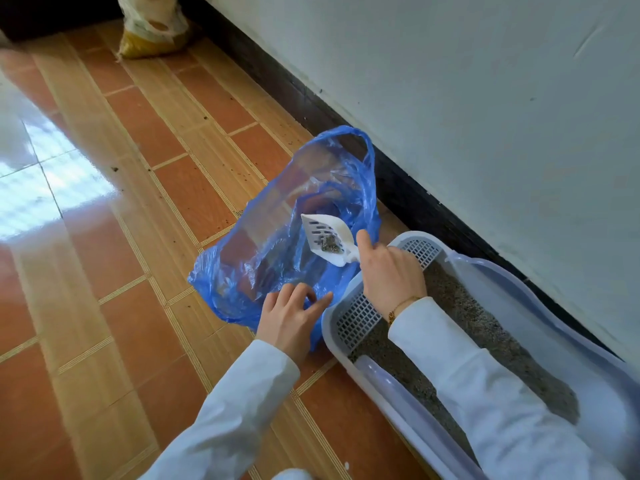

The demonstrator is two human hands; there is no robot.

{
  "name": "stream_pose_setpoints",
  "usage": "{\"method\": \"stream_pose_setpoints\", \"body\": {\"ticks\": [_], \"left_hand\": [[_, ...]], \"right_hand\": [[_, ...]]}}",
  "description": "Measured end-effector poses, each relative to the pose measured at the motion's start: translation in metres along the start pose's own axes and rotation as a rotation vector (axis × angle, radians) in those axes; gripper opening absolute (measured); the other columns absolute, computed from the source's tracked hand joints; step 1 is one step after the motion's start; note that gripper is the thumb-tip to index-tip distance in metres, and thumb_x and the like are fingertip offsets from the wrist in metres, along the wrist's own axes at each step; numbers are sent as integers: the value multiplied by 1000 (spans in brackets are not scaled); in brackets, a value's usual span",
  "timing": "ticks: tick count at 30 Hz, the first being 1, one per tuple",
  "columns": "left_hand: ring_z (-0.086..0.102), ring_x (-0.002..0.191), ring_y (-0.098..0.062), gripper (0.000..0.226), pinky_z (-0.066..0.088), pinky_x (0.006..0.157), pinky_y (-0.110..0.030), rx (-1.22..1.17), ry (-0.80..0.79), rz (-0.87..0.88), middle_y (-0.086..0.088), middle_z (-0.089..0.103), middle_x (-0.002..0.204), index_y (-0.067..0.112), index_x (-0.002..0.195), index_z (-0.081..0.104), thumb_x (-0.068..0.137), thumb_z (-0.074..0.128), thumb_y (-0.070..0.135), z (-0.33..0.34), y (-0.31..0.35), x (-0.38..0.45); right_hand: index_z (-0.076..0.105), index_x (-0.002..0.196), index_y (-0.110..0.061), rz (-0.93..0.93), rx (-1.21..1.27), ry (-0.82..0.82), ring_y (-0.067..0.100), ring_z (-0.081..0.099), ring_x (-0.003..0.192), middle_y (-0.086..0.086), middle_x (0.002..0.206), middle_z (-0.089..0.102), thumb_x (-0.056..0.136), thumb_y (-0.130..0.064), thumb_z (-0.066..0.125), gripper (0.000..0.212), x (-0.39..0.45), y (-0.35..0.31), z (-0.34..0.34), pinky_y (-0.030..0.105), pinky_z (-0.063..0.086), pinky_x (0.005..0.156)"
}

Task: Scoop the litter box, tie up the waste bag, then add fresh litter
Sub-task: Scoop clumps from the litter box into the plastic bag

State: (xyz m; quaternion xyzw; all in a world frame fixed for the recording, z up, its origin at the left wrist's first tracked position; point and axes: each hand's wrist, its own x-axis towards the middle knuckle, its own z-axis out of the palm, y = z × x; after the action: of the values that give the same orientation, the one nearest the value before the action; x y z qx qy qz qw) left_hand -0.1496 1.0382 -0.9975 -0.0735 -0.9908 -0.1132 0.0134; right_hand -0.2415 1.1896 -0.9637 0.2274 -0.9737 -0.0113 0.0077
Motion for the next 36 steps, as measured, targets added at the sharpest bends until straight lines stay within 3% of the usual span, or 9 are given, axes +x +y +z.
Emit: {"method": "stream_pose_setpoints", "body": {"ticks": [10,16,20,24,28,32,36], "left_hand": [[63,72,-25,71,49,61,-33,16,52,-6,-1,66,82,27,96,75,32,89,2,1,-1,-4],[63,75,-29,66,49,65,-37,1,85,-13,-4,66,86,23,96,75,36,87,-1,1,-3,-2],[64,77,-29,66,51,67,-39,-8,102,-16,-5,67,87,18,100,73,40,83,-6,3,0,-2],[67,81,-31,62,53,71,-41,-67,91,-7,-11,70,91,10,108,70,50,76,-12,3,6,-2],[63,99,-34,48,49,82,-45,-169,19,-6,-13,67,112,8,122,60,76,63,-4,5,16,2],[54,115,-31,43,42,92,-44,-185,-58,47,-9,59,127,13,133,50,90,51,9,10,24,7],[57,107,-36,42,47,84,-48,-190,-76,89,-13,64,118,10,128,55,87,56,3,12,34,10]], "right_hand": [[36,131,-15,49,-45,-3,28,60,88,13,97,63,93,-12,44,39,-20,11,7,36,44,74],[53,117,-12,76,-196,139,27,57,71,10,78,59,89,-5,45,30,-23,9,2,36,44,64],[41,125,-15,128,44,70,28,60,82,10,92,62,90,-10,45,35,-26,14,-4,36,42,66],[37,100,-21,362,443,61,21,52,62,1,77,59,91,-19,54,19,-44,27,-13,24,34,47],[45,93,-24,478,660,21,18,60,61,-5,71,64,87,-25,61,17,-87,47,-26,27,44,47],[51,85,-28,659,779,-101,5,59,46,-6,61,69,84,-28,64,12,-148,73,-32,34,54,50],[52,80,-26,861,750,-258,3,58,42,-8,58,69,84,-26,65,14,-213,99,-28,33,54,53]]}}
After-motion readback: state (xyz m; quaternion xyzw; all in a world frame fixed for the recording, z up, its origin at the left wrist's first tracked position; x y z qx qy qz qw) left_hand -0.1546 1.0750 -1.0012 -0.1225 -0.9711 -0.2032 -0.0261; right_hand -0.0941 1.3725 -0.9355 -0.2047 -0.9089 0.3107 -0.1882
